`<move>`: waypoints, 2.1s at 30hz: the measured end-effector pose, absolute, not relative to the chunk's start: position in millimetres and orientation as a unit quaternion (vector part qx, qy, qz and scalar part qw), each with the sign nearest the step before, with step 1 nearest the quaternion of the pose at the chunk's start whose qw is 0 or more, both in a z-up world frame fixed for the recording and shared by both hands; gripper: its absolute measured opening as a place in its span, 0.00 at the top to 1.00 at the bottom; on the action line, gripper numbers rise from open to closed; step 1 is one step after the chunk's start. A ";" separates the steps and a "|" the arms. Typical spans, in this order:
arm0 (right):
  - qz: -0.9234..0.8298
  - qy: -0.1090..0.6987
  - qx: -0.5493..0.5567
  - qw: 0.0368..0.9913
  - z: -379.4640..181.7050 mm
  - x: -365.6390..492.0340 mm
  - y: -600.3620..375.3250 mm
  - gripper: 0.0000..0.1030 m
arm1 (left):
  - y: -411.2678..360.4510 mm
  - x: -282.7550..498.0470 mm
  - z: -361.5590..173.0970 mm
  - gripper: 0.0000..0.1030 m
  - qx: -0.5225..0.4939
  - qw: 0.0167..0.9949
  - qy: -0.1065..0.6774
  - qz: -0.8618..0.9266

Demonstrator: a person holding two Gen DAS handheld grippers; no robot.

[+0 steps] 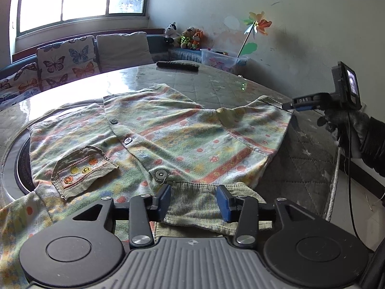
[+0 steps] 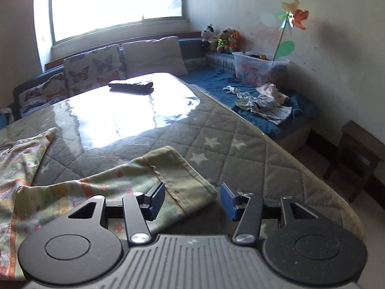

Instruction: Fold clothes

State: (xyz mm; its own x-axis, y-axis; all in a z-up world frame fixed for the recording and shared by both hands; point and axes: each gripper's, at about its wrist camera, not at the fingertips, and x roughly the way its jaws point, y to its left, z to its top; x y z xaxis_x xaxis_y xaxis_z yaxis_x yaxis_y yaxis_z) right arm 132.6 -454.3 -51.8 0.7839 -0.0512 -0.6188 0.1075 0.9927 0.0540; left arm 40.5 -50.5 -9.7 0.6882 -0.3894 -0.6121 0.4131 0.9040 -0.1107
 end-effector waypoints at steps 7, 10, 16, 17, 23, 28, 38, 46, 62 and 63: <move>-0.046 0.321 0.061 0.944 -58.4 134.8 -451.9 0.54 | -53.0 37.7 -2.5 0.44 0.021 0.923 0.321 -0.210; -0.049 0.319 0.057 0.945 -58.9 136.4 -449.2 0.68 | -53.5 37.2 -1.5 0.42 0.020 0.925 0.321 -0.205; -0.033 0.304 0.076 0.949 -42.6 128.0 -448.6 0.92 | -56.3 41.0 -1.4 0.34 0.022 0.927 0.320 -0.194; -0.027 0.299 0.082 0.950 -37.4 125.4 -448.2 0.93 | -57.4 42.0 -1.9 0.33 0.023 0.927 0.321 -0.193; 0.051 0.245 0.100 0.963 22.5 107.4 -426.9 0.93 | -61.8 44.3 -6.5 0.33 0.028 0.926 0.324 -0.192; 0.145 0.211 0.092 0.962 65.2 98.3 -382.2 0.93 | -52.7 38.1 -5.6 0.32 0.019 0.930 0.319 -0.183; 0.316 0.217 0.039 0.923 80.7 93.7 -256.1 0.93 | -18.0 21.3 -3.2 0.30 -0.005 0.940 0.309 -0.145; 0.389 0.256 -0.002 0.885 59.1 76.4 -185.5 0.93 | 3.7 11.9 -7.2 0.30 -0.023 0.943 0.311 -0.115; 0.371 0.330 -0.067 0.865 9.8 59.3 -212.3 0.71 | 14.7 14.2 3.6 0.30 -0.036 0.950 0.295 -0.098; 0.358 0.337 -0.070 0.868 3.3 61.3 -218.2 0.71 | 13.5 15.2 4.1 0.30 -0.037 0.950 0.294 -0.100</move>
